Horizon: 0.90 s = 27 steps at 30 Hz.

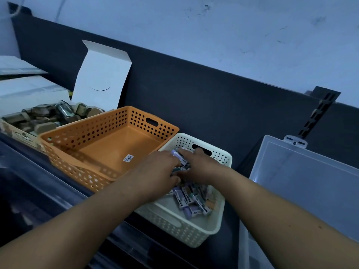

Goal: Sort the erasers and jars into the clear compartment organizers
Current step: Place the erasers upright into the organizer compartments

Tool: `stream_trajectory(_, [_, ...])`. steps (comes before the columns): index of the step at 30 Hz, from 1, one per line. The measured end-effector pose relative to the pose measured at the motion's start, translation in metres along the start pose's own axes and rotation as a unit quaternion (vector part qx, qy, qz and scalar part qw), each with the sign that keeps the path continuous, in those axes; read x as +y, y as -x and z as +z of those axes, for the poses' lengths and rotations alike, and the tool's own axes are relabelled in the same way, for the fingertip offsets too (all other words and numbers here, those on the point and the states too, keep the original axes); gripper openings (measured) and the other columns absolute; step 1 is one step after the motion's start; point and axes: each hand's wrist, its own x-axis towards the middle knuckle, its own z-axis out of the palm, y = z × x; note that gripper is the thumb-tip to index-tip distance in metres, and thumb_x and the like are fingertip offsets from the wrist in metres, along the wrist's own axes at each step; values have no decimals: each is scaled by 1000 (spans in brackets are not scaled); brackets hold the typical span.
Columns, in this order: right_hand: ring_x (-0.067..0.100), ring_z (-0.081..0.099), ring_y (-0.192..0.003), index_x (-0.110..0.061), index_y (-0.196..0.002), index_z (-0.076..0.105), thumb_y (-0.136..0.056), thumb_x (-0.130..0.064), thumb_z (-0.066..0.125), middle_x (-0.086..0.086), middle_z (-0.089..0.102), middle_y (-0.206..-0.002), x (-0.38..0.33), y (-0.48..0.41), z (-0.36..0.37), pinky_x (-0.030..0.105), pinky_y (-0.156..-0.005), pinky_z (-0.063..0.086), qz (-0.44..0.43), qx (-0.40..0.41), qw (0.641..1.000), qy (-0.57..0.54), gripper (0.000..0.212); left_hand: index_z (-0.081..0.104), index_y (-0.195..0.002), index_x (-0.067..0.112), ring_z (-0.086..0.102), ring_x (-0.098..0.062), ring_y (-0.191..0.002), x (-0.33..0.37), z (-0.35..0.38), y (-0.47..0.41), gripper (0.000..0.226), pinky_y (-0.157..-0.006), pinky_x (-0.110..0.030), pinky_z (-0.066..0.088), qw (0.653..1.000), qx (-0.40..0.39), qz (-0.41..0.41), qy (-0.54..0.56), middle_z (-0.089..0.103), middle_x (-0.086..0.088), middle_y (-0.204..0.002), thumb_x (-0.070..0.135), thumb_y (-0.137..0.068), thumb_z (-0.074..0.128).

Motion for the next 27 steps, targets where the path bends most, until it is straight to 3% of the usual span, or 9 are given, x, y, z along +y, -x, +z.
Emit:
stream_trajectory(7, [27, 58, -103, -39, -147, 25, -86, -43, 65, 7, 32, -138, -1, -7, 1, 39, -86, 51, -2, 18, 1000, 8, 72, 62, -115, 20, 53, -17, -103, 0, 0, 0, 31, -89, -38, 46, 1000, 4, 0, 16, 59, 0, -112, 36, -88, 60])
stream_trajectory(12, [23, 56, -90, -34, -141, 36, -82, -19, 70, 6, 37, -129, -2, -10, 3, 29, -66, 46, -20, 25, 999, -19, 69, 59, -121, 24, 52, -15, -105, 1, -1, 3, 35, -92, -34, 45, 1000, 12, 1, 26, 57, 3, -115, 35, -88, 61])
stream_trajectory(16, [21, 55, -79, -24, -96, 55, -81, -14, 68, 6, 50, -105, 1, -8, 3, 26, -57, 38, -41, 67, 995, -64, 22, 59, -122, 24, 51, -14, -105, 1, 0, 3, 36, -92, -34, 44, 1000, 11, -6, 18, 56, 3, -116, 38, -89, 60])
stream_trajectory(19, [18, 54, -68, -26, -73, 54, -82, -11, 66, 3, 58, -81, 3, -9, 3, 25, -55, 39, -37, 82, 989, -118, 22, 59, -121, 24, 51, -15, -105, 1, 0, 3, 35, -91, -35, 45, 1000, 13, -10, 14, 56, 2, -116, 39, -89, 60])
stream_trajectory(24, [13, 42, -51, -19, -74, 65, -82, -3, 60, 4, 58, -68, 12, 2, -9, 22, -46, 32, -18, 78, 964, -255, 18, 57, -123, 26, 52, -14, -103, 4, -3, 5, 35, -89, -33, 46, 999, 19, -23, 40, 56, 3, -119, 34, -90, 61])
stream_trajectory(27, [18, 47, -56, -15, -77, 67, -84, -1, 57, 7, 58, -67, 17, 16, -23, 26, -49, 36, -28, 72, 949, -306, 19, 47, -133, 28, 51, -11, -106, 7, -8, 5, 45, -92, -30, 47, 990, 63, -50, 118, 48, 5, -130, 28, -90, 62])
